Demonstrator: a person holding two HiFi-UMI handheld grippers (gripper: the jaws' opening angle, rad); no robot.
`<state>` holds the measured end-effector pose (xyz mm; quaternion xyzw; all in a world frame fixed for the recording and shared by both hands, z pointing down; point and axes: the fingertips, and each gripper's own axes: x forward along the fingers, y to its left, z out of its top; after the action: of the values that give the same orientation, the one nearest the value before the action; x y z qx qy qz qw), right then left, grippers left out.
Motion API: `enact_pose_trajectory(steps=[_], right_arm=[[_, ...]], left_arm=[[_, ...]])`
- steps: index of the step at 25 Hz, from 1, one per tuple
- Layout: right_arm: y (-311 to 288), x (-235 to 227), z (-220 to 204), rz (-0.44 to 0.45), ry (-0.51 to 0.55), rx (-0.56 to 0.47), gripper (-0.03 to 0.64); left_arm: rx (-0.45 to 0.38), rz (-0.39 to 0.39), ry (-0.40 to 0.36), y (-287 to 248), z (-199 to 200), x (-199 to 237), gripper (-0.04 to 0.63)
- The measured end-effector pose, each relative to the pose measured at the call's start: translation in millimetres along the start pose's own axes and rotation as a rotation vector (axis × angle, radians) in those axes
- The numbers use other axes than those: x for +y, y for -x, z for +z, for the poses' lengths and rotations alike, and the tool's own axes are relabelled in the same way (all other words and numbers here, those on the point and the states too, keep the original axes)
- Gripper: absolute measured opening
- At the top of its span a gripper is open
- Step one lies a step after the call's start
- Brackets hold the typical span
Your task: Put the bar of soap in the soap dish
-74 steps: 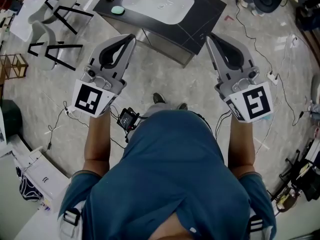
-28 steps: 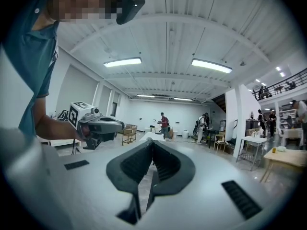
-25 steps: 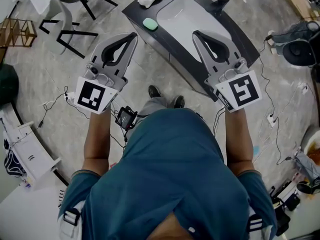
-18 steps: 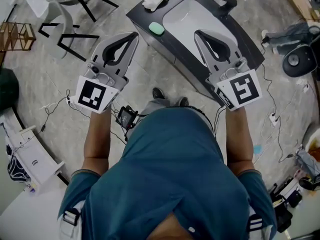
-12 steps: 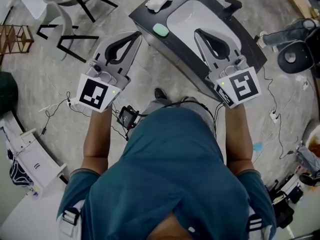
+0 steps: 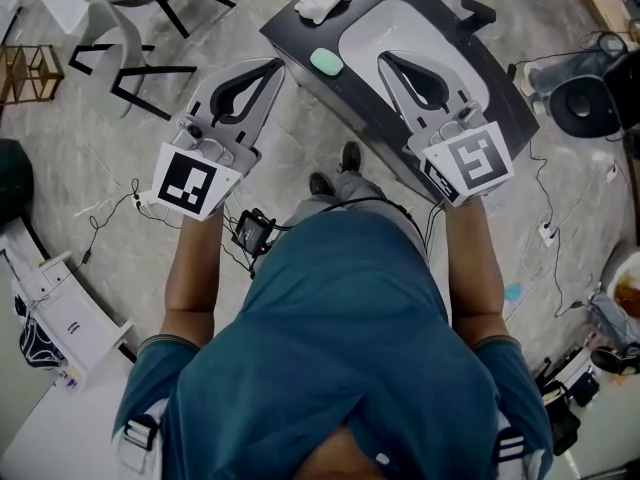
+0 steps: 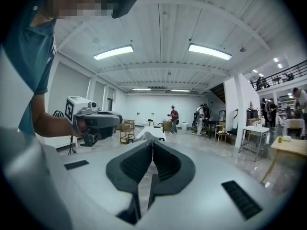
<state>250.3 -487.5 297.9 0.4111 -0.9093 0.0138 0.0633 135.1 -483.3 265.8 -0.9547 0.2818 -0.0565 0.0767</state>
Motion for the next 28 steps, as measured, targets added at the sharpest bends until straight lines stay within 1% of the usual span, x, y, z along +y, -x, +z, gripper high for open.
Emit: enact_pose_trajectory(steps=[4,7,10,13,20,25,28], right_arm=[[-16,-8,3,0.035,0.027,0.007,0.014],[-27,-16,-1,0.063,0.019,0.006,0.015],[-40,-23,-10,0.096,0.001,0.017,0.015],[-53,-28,-20,0.135,0.005,0.037,0.015],[-78,-36,-45,0.202,-0.006,0.073,0.021],[-96,-32,-63,0.215,-0.037,0.120,0.088],[-110,-32,-76,0.210,-0.053,0.151,0.118]], left_arm=[[0.007,0.018,0.000,-10,3,9,0.003],[0.017,0.038,-0.005,-20,3,19,0.003],[0.021,0.059,-0.003,-30,2,27,0.003],[0.032,0.075,-0.007,-38,-3,34,0.003],[0.054,0.127,-0.009,-44,-13,49,0.003],[0.066,0.134,0.008,-37,-19,62,0.003],[0.069,0.122,0.017,-37,-24,73,0.003]])
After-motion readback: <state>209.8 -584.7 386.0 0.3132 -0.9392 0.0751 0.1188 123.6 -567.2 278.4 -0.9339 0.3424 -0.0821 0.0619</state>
